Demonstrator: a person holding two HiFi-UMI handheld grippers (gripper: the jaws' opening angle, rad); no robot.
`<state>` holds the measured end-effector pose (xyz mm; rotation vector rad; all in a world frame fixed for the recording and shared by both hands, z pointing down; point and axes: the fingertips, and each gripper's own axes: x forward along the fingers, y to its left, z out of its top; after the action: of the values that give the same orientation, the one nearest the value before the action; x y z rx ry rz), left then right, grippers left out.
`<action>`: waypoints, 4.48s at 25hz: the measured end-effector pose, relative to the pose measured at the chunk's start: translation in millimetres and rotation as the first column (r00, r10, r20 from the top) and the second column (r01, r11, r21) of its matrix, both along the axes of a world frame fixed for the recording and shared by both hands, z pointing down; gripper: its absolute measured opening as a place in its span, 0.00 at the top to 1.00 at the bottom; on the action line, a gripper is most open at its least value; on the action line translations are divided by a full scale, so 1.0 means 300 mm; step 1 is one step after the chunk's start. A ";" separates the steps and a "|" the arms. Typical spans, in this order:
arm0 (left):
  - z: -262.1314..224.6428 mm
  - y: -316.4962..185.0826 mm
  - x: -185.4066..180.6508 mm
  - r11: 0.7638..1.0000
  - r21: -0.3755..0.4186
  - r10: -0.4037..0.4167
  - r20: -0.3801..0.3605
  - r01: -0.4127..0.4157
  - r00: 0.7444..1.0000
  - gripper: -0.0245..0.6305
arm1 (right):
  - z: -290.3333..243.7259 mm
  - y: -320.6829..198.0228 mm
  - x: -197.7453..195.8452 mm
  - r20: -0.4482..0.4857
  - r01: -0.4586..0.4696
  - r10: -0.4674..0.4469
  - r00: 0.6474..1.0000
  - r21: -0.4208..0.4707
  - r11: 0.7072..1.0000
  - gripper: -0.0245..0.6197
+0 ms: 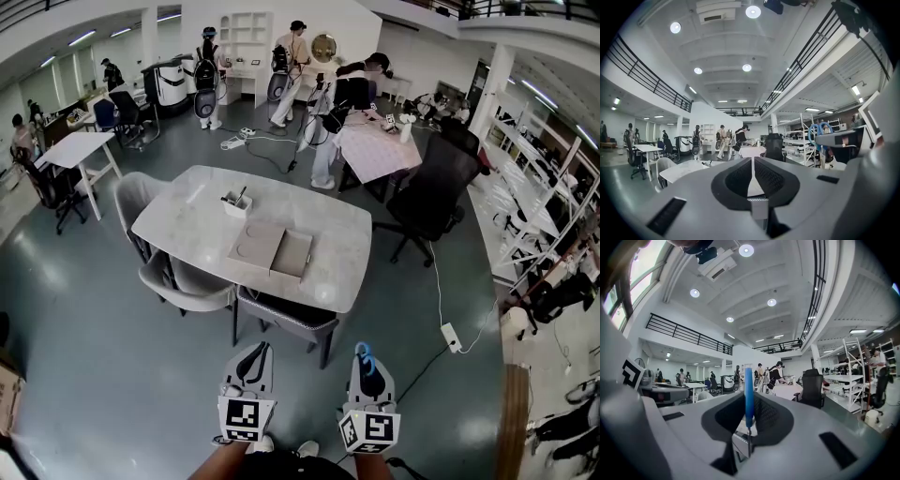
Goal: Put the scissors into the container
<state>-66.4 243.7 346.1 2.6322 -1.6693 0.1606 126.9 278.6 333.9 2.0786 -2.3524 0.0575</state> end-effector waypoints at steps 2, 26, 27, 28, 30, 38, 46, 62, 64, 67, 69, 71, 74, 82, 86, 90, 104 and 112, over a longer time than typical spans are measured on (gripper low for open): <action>-0.001 -0.005 -0.003 1.000 -0.001 0.001 -0.001 -0.001 1.000 0.92 | 0.000 -0.005 -0.003 0.001 -0.001 0.001 1.000 -0.002 1.000 0.90; 0.010 -0.099 -0.001 1.000 -0.003 0.015 0.004 -0.015 1.000 0.92 | 0.008 -0.099 -0.020 0.001 -0.002 0.002 1.000 -0.010 1.000 0.90; 0.010 -0.103 -0.003 1.000 -0.004 0.016 0.004 -0.016 1.000 0.92 | 0.006 -0.103 -0.021 0.007 -0.003 0.003 1.000 -0.007 1.000 0.90; 0.009 -0.107 -0.003 1.000 -0.003 0.017 0.004 -0.017 1.000 0.92 | 0.004 -0.107 -0.022 0.014 -0.004 0.004 1.000 -0.004 1.000 0.90; 0.009 -0.112 -0.003 1.000 -0.002 0.019 0.003 -0.019 1.000 0.92 | 0.004 -0.111 -0.022 0.021 -0.005 0.005 1.000 0.000 1.000 0.90; -0.003 -0.135 -0.025 0.999 0.006 0.035 0.000 -0.035 0.999 0.92 | -0.007 -0.139 -0.059 0.026 -0.005 0.005 1.000 0.005 1.000 0.90; 0.006 -0.171 -0.081 0.999 0.015 0.050 0.006 -0.050 0.999 0.92 | 0.000 -0.165 -0.086 0.054 -0.030 0.030 0.998 0.011 0.999 0.90; 0.045 -0.477 0.053 0.999 0.002 0.033 0.012 -0.033 0.999 0.92 | 0.033 -0.485 0.026 0.065 0.007 -0.007 0.998 0.009 1.000 0.90; 0.043 -0.524 0.079 0.999 0.004 0.035 0.016 -0.035 0.999 0.92 | 0.036 -0.532 0.051 0.069 0.007 -0.008 0.998 0.007 1.000 0.90; 0.039 -0.590 0.106 1.000 0.005 0.028 0.015 -0.028 0.999 0.92 | 0.037 -0.600 0.080 0.074 0.012 -0.012 0.997 0.003 1.000 0.90; 0.039 -0.628 0.120 1.000 0.003 0.021 0.017 -0.021 1.000 0.92 | 0.035 -0.644 0.096 0.075 0.019 -0.019 0.997 0.002 1.000 0.90; 0.039 -0.666 0.131 1.000 -0.002 0.010 0.019 -0.010 1.000 0.92 | 0.029 -0.688 0.112 0.075 0.028 -0.028 0.997 0.003 1.000 0.90; 0.035 -0.716 0.150 1.000 -0.007 -0.006 0.023 0.006 1.000 0.92 | 0.018 -0.751 0.136 0.078 0.045 -0.046 0.996 0.003 0.999 0.90; 0.039 -0.844 0.212 0.999 -0.011 -0.052 0.026 0.053 0.998 0.92 | 0.023 -0.908 0.200 0.082 0.099 -0.099 0.992 0.001 0.995 0.90; 0.048 -0.889 0.223 0.997 -0.012 -0.074 0.023 0.074 0.997 0.92 | 0.038 -0.975 0.208 0.077 0.124 -0.124 0.989 -0.004 0.992 0.90; 0.061 -0.916 0.225 0.996 -0.026 -0.080 0.035 0.081 0.996 0.92 | 0.045 -1.026 0.208 0.078 0.140 -0.138 0.987 -0.015 0.990 0.90; 0.088 -1.191 0.130 0.997 -0.036 -0.064 0.040 0.066 0.997 0.93 | 0.083 -1.307 0.092 0.093 0.154 -0.149 0.984 -0.041 0.987 0.90; 0.149 -1.315 0.073 0.996 -0.081 -0.045 0.044 0.048 0.998 0.93 | 0.150 -1.455 -0.029 0.100 0.190 -0.180 0.979 -0.098 0.977 0.90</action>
<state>-44.7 -150.6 390.6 2.5457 -1.6960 0.2801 118.2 -157.8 379.0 1.8383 -2.5217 0.2770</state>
